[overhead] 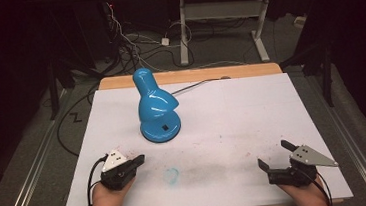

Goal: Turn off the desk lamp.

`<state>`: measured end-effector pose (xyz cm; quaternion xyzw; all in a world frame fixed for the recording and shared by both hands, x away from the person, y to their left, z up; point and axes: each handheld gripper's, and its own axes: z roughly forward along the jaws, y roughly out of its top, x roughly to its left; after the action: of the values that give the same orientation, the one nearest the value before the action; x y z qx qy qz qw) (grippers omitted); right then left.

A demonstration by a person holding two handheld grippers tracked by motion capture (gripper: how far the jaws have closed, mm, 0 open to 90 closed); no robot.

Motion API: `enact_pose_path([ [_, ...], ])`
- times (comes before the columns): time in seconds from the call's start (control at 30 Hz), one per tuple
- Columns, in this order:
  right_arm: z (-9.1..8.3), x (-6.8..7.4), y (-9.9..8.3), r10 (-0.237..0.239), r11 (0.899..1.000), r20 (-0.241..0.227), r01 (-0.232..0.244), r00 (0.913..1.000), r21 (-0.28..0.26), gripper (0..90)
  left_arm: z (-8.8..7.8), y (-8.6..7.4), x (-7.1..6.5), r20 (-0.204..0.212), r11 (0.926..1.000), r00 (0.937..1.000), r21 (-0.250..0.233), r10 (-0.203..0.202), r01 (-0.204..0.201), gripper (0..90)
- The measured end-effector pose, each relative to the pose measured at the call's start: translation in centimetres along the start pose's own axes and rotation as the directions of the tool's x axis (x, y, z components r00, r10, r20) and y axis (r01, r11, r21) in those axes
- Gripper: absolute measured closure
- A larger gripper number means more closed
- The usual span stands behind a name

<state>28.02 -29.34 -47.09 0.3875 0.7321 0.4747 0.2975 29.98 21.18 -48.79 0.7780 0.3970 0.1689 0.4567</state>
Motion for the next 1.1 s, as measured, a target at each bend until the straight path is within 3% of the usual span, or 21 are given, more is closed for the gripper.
enact_pose_path([
  [0.13,0.1,0.0,0.0,-0.005,1.000,0.001,0.005,1.0000,0.001,0.4,-0.5,0.0,0.4,0.020,0.9988,0.9991,-0.032,-0.037,0.038,87.9],
  [0.2,0.1,0.0,0.0,-0.007,1.000,0.000,0.007,1.0000,0.006,0.4,-0.3,-0.1,0.2,0.020,0.9991,0.9994,-0.032,-0.027,0.028,86.3],
  [0.3,0.2,0.0,0.0,-0.009,1.000,0.000,0.009,1.0000,0.007,0.4,-0.2,-0.1,0.2,0.016,0.9993,0.9996,-0.031,-0.022,0.023,73.5],
  [0.43,0.1,0.1,0.0,-0.011,1.000,0.000,0.011,0.9999,0.005,0.4,0.1,-0.2,0.2,0.013,0.9998,0.9998,-0.011,-0.014,0.014,49.6],
  [0.47,0.1,0.1,0.0,-0.011,1.000,0.000,0.011,0.9999,0.005,0.4,0.2,-0.2,0.2,0.007,1.0000,1.0000,-0.006,-0.007,0.007,49.6],
  [0.53,0.0,0.0,0.0,-0.011,1.000,0.002,0.011,0.9999,0.004,0.4,0.2,-0.3,0.3,0.012,1.0000,0.9999,0.008,-0.004,0.004,40.5],
  [0.57,0.0,-0.1,0.0,-0.009,1.000,0.003,0.009,1.0000,0.000,0.4,0.2,-0.3,0.3,0.012,0.9998,0.9998,0.013,-0.013,0.013,30.6],
  [0.6,0.0,-0.1,0.0,-0.009,1.000,0.003,0.009,1.0000,0.000,0.4,0.2,-0.3,0.4,0.013,0.9997,0.9998,0.019,-0.018,0.018,30.6],
  [0.63,-0.1,-0.1,0.0,-0.008,1.000,0.004,0.008,1.0000,0.000,0.4,0.3,-0.3,0.4,0.009,0.9995,0.9997,0.023,-0.024,0.023,20.5],
  [0.67,-0.1,-0.1,0.0,-0.008,1.000,0.004,0.008,1.0000,0.000,0.4,0.3,-0.3,0.4,0.001,0.9993,0.9997,0.029,-0.022,0.022,20.5],
  [0.83,-0.1,-0.1,0.0,-0.009,1.000,0.003,0.009,1.0000,-0.001,0.4,0.1,-0.1,0.3,-0.023,0.9997,0.9997,0.023,-0.006,0.006,2.3],
  [0.9,-0.1,-0.1,0.0,-0.009,1.000,0.002,0.009,1.0000,-0.002,0.4,-0.3,0.1,0.1,-0.030,0.9999,0.9995,-0.016,0.000,-0.001,0.0],
  [1.0,-0.3,0.0,0.0,-0.001,1.000,0.004,0.001,1.0000,-0.006,0.4,-1.1,0.4,-0.2,0.020,0.9964,0.9998,-0.084,0.005,-0.004,0.0],
  [1.1,-0.3,0.1,-0.1,-0.009,1.000,-0.003,0.009,1.0000,0.000,0.4,-1.0,0.4,-0.3,0.020,0.9970,0.9994,-0.073,0.029,-0.028,0.0],
])
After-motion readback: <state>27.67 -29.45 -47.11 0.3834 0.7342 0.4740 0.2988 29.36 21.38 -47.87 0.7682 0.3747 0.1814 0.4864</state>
